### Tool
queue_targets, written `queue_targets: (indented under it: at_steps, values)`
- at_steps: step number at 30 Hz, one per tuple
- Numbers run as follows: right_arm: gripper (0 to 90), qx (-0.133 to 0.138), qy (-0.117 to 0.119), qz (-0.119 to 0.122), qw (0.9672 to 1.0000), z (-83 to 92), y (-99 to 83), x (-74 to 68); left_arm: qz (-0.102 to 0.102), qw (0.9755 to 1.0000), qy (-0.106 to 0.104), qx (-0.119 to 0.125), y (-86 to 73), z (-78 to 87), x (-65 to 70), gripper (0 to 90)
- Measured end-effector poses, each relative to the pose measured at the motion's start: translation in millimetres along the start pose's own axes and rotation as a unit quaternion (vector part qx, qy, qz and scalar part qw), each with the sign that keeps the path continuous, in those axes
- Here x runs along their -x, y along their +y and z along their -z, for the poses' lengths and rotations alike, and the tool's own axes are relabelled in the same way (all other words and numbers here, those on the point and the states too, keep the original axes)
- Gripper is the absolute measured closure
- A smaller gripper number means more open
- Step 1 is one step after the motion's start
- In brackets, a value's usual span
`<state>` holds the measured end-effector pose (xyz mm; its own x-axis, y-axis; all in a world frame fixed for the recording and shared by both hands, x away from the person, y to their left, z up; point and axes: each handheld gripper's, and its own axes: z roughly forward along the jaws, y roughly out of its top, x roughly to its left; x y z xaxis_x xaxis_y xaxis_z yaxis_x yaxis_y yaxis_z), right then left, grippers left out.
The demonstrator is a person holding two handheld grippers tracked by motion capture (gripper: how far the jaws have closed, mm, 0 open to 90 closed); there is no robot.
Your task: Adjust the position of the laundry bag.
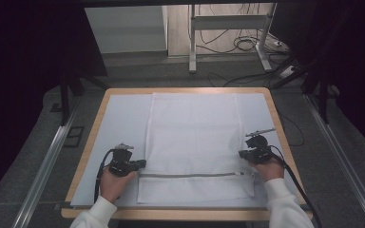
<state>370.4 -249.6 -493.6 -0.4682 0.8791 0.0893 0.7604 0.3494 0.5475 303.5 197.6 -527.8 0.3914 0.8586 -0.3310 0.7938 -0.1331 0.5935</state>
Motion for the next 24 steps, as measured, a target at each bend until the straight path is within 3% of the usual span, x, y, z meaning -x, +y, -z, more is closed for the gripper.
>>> queue_targets:
  at_steps: [24]
  values:
    - [88.0,-0.003,0.014,0.014,0.9998,-5.5,1.6,-15.8,0.010,0.9999,0.010,-0.003,-7.1,8.7,-15.5,89.6]
